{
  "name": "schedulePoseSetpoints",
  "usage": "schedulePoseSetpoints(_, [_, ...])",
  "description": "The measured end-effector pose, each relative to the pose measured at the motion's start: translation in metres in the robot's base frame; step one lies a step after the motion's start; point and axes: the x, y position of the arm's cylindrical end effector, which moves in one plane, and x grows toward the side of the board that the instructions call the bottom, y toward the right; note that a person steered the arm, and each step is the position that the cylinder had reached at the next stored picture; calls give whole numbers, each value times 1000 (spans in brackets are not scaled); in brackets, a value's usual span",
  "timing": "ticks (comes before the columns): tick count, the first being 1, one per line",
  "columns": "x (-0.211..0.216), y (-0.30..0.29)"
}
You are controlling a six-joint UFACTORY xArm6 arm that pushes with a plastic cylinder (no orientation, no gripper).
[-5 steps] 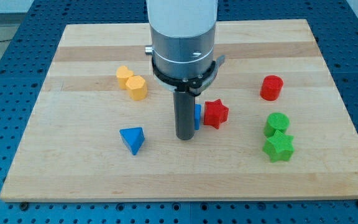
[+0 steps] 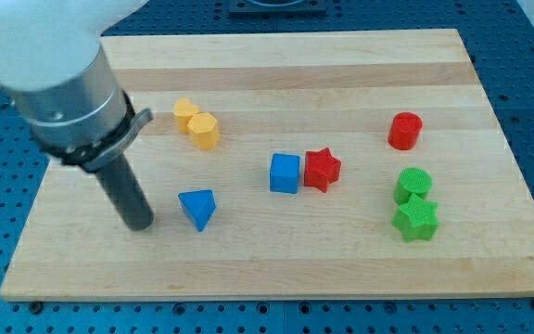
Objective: Move the blue triangle to the bottom side of the blue cube
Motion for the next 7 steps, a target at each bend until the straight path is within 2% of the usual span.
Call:
schedulePoseSetpoints(2, [-4, 95])
schedulePoseSetpoints(5, [32, 104])
schedulePoseSetpoints(7, [23, 129])
